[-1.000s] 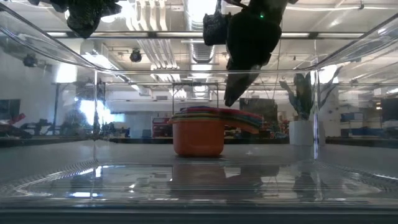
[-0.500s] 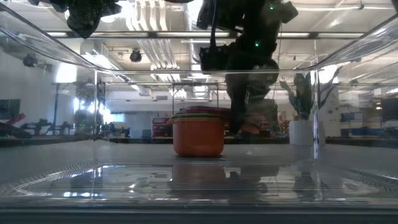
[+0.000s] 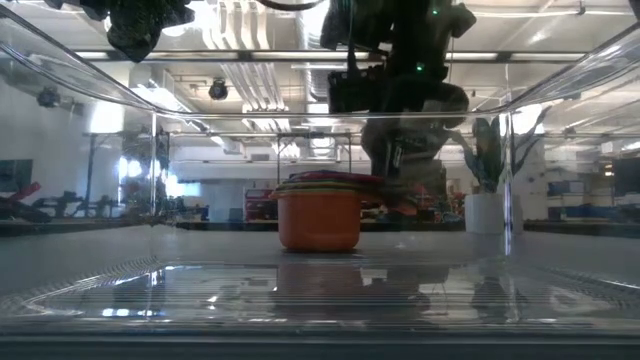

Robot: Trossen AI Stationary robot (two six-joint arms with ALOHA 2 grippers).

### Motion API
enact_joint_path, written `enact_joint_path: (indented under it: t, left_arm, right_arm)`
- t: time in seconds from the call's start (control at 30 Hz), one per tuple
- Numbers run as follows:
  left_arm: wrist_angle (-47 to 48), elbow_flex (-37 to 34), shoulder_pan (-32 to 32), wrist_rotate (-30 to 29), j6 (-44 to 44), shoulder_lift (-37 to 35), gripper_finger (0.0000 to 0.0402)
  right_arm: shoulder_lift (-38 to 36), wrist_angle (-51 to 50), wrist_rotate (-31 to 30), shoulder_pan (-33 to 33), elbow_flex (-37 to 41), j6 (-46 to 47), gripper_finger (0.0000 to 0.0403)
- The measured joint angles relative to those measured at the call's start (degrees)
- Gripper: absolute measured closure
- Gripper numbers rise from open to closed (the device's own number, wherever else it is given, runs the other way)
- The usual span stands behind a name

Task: Nest measuring cups in basket
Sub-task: Put the stacked measuring cups into the transparent bin

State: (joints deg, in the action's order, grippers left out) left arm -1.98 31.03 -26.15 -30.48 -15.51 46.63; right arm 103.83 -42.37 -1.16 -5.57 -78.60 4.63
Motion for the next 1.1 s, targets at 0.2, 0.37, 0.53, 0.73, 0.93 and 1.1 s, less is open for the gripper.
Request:
enact_joint_path:
  t: [0.2, 0.37, 0.53, 0.73, 0.93, 1.1]
  left_arm:
    - [-0.04, 0.0, 0.0, 0.13, 0.07, 0.0, 0.0309]
    - [-0.06, 0.0, 0.0, 0.15, 0.38, 0.0, 0.0309]
    - [-0.09, 0.0, 0.0, -0.05, 0.46, 0.0, 0.0309]
    - [-0.13, 0.0, -0.01, -0.31, 0.15, 0.16, 0.0309]
    - [-0.17, 0.0, -0.02, -0.39, -0.61, 0.15, 0.0309]
    - [-0.17, 0.0, 0.0, -0.47, -0.61, 0.15, 0.0309]
  right_arm:
    - [0.02, -0.82, -0.27, -0.02, 0.03, -2.56, 0.0036]
    - [0.02, -0.89, -0.27, -0.02, 0.03, -2.67, 0.0091]
    - [0.07, -0.02, -0.31, -0.02, 0.03, -2.6, 0.014]
    - [0.11, 0.11, -0.36, -0.02, 0.06, -2.69, 0.02]
    - [0.11, 0.13, -0.4, -0.02, 0.1, -2.39, 0.026]
    - [0.11, -0.57, -0.44, -0.02, 0.1, -1.72, 0.0268]
